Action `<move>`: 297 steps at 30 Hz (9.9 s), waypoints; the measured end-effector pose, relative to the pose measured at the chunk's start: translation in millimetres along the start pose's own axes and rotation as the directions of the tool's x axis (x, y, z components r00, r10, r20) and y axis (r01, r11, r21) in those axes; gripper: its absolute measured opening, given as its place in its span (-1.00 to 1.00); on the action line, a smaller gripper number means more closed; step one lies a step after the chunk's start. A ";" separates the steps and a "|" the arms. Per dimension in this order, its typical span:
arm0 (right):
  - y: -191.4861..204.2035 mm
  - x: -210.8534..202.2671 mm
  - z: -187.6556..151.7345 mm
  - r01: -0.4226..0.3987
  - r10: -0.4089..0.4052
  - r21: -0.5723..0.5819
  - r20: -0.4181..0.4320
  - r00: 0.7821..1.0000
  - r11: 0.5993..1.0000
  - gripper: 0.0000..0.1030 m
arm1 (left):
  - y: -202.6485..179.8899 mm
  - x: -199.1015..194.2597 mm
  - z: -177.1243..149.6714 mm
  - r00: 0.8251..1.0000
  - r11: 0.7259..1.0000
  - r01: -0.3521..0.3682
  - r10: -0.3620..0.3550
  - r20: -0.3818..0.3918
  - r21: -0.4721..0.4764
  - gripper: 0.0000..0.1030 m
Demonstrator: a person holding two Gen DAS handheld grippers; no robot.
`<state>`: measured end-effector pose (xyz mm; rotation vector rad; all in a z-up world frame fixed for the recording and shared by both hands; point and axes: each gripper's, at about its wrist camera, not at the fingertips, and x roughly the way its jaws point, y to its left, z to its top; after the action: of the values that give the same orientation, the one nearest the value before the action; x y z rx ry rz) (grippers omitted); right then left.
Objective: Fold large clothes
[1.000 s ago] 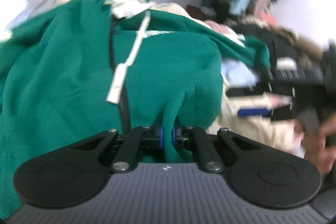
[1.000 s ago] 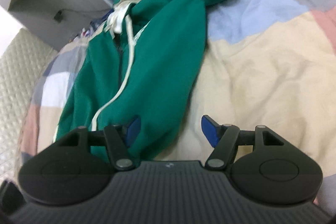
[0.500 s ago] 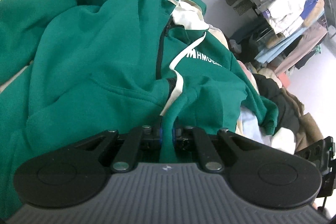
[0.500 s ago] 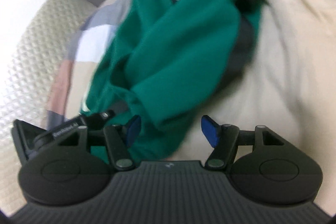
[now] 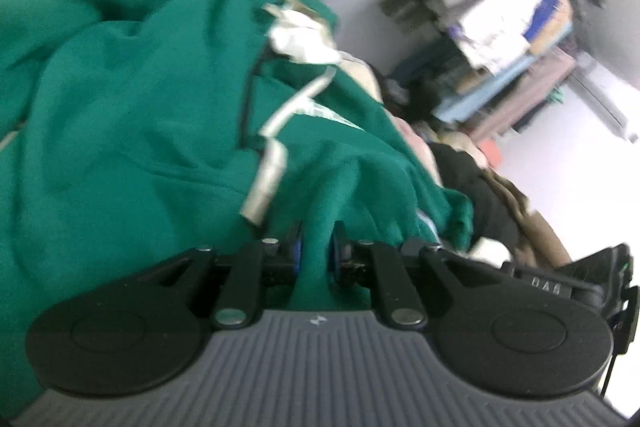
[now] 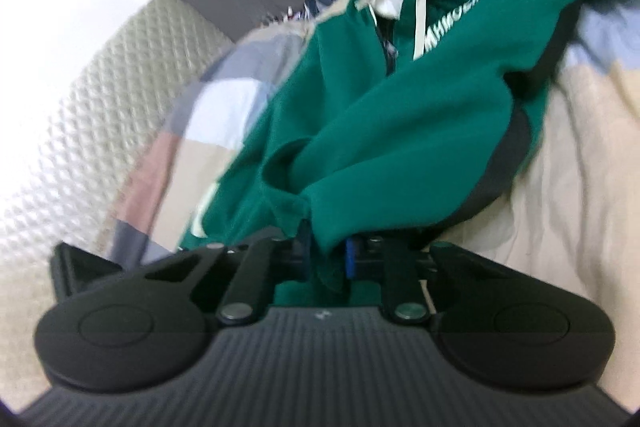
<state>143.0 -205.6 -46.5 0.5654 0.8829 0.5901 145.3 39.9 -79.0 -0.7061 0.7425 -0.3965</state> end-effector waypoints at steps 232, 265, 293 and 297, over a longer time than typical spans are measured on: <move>-43.9 61.7 42.2 0.335 -0.351 -0.227 -0.035 0.936 0.915 -0.23 | -58.4 13.9 -45.2 0.925 0.834 -0.355 0.248 0.289 0.421 0.67; -65.3 44.3 31.8 0.263 -0.274 -0.254 -0.008 0.962 0.931 -0.25 | -77.6 33.4 -52.0 0.669 0.720 -0.688 0.677 0.307 -0.088 0.70; -64.5 45.4 30.8 0.279 -0.289 -0.209 -0.021 0.957 0.937 -0.24 | -130.8 82.7 -92.6 0.793 0.458 -0.581 0.504 0.342 0.673 0.60; -66.1 47.2 30.5 0.279 -0.290 -0.204 -0.024 0.957 0.938 -0.24 | -129.7 93.4 -89.6 0.808 0.435 -0.561 0.475 0.350 0.705 0.32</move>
<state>207.6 -226.5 -100.5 0.2340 0.9248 0.4240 132.7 -142.9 -79.0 0.3785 0.5649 -0.0711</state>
